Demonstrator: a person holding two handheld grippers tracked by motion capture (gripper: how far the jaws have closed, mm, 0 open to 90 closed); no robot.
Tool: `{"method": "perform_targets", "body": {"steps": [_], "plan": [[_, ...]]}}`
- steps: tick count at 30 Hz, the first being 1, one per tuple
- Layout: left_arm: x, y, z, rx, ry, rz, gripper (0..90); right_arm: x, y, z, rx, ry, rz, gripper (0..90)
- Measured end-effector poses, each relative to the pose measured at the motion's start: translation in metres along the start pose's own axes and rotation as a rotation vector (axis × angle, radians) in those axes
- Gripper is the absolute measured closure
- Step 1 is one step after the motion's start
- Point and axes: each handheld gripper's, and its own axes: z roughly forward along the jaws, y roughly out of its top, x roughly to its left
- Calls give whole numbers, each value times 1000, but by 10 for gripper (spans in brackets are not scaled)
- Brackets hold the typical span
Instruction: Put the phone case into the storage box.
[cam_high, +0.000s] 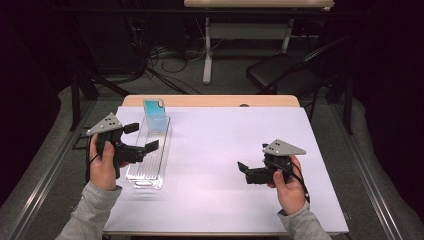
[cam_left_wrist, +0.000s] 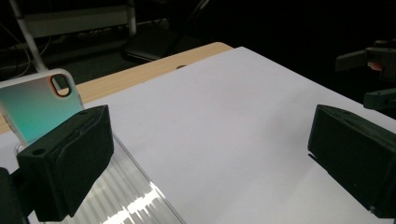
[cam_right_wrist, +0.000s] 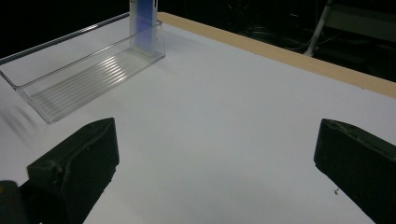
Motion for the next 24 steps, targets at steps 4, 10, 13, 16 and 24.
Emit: {"method": "perform_targets", "body": {"steps": [4,10,13,16,24], "plan": [[-2,-9,-7,-8,-3,-5,3,-2,-4,-7,3,-5,0,0],[-2,-24,-22,-33,6,-18,4,-9,-13,-20,1,-32,12,0],[-1,-32,-26,-28,12,-28,4,-13,-19,-26,4,-47,28,0],[1,-40,-30,-29,19,-40,4,-18,-25,-30,5,-61,34,0],[3,-65,-39,-44,32,-61,4,-23,-43,-43,1,-96,50,0]]}}
